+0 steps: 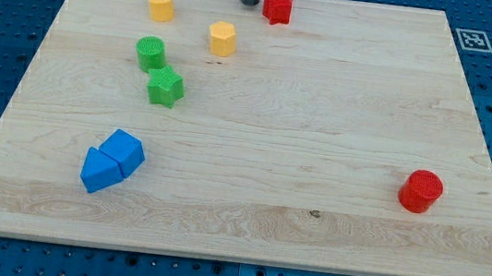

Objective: Slide the red star towards the red circle

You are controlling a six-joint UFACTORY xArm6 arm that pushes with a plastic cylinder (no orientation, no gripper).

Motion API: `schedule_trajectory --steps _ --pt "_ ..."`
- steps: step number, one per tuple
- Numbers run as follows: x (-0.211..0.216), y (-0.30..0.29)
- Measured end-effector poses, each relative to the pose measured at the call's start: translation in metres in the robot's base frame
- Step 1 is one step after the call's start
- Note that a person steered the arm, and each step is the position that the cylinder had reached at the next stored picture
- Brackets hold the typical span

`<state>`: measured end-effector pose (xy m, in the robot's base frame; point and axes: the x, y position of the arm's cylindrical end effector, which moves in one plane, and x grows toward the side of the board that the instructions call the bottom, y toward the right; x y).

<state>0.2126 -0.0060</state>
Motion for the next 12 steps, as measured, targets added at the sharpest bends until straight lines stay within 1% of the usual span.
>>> schedule_trajectory --steps 1,4,5,7,8,9,11,12 --pt "0.004 0.051" --pt "0.086 0.085" --pt "0.118 0.092" --pt "0.183 0.084" --pt "0.193 0.074" --pt "0.216 0.067" --pt "0.264 0.110" --pt "0.283 0.113"
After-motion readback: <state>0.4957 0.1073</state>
